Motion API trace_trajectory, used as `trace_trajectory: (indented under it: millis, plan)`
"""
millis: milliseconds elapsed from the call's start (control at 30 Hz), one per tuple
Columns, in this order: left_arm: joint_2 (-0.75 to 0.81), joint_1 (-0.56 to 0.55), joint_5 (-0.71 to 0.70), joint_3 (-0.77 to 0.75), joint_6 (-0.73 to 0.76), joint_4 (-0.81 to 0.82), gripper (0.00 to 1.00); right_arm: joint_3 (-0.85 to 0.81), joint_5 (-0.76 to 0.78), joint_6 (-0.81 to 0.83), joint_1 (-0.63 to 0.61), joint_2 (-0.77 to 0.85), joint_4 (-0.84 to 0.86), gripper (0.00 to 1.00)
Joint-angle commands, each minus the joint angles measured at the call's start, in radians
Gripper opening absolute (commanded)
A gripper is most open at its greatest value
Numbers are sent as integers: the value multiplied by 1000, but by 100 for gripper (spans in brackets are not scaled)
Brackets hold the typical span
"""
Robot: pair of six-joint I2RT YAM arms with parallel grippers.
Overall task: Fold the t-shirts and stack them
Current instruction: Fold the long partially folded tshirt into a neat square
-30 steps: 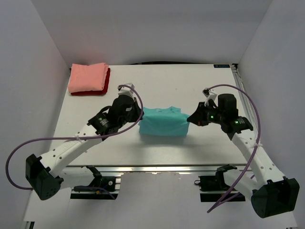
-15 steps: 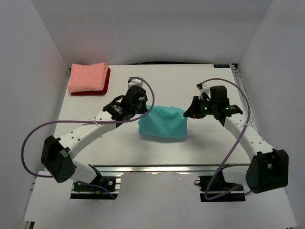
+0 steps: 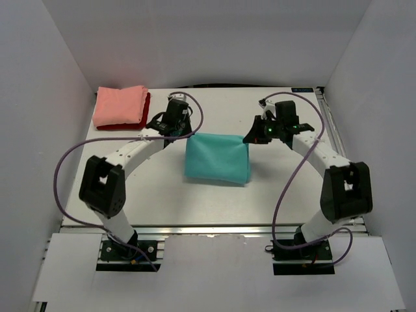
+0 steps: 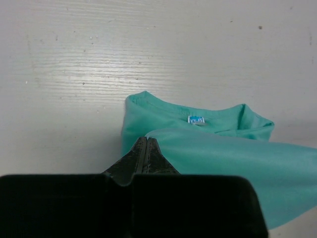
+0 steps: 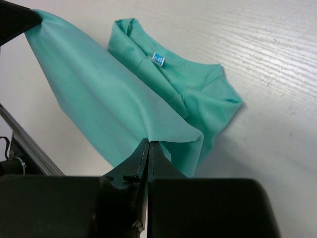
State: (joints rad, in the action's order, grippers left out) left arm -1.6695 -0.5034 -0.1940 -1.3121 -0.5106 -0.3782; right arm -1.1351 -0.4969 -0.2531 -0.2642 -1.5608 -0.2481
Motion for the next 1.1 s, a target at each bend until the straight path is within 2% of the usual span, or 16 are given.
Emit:
trace_trajectory:
  millis: [0,133,400,667,733,767,800,867,900,933,1000,1067]
  plan:
    - [-65,37,76,-105,63,41,0,-83,4,15,-3,-74,67,0]
    - [-214,80,146,-209,86,47,0,-162,17,20,-4,-203,84,0]
    - [-403,134,232,-360,126,39,0,-322,37,34,-1,-404,82,0]
    - [-502,169,263,-317,119,77,0,-348,34,31,-1,-515,122,0]
    - [-522,178,269,-319,116,91,26,-367,34,29,-1,-542,132,3]
    - [-527,181,277,-323,115,93,30,-377,32,34,-1,-548,133,7]
    - [-532,184,289,-329,113,93,32,-391,32,35,-1,-561,129,17]
    - [-527,190,289,-352,109,90,59,-445,38,46,0,-570,103,28]
    - [-523,192,288,-363,109,84,68,-462,40,51,-1,-570,93,37]
    - [-509,195,291,-383,110,72,77,-489,49,55,-1,-565,77,41]
    - [-486,195,286,-400,110,56,91,-515,57,61,-1,-546,53,50]
    - [-443,197,280,-414,113,27,98,-531,75,66,-1,-518,29,56]
